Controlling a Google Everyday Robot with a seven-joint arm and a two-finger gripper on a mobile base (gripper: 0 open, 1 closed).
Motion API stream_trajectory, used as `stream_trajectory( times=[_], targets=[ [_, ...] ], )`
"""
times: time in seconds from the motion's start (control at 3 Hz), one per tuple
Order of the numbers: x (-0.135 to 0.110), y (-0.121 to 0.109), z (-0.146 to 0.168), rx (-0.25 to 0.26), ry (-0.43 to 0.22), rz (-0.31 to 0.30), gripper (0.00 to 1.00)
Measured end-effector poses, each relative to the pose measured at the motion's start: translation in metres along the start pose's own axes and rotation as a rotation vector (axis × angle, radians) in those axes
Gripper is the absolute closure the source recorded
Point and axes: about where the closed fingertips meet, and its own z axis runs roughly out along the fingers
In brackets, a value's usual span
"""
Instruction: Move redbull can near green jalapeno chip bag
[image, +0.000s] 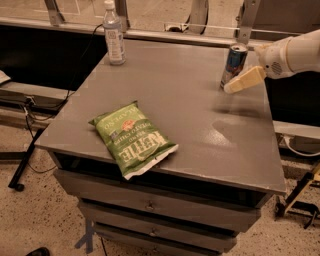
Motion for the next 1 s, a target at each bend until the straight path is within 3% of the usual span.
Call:
stream_trajectory(
  times=[0.67, 1.0],
  targets=[
    [-0.003, -0.015, 0.039, -0.013, -0.173, 0.114, 0.04],
    [-0.007, -0.017, 0.05, -0.018, -0.249, 0.174, 0.28]
  ],
)
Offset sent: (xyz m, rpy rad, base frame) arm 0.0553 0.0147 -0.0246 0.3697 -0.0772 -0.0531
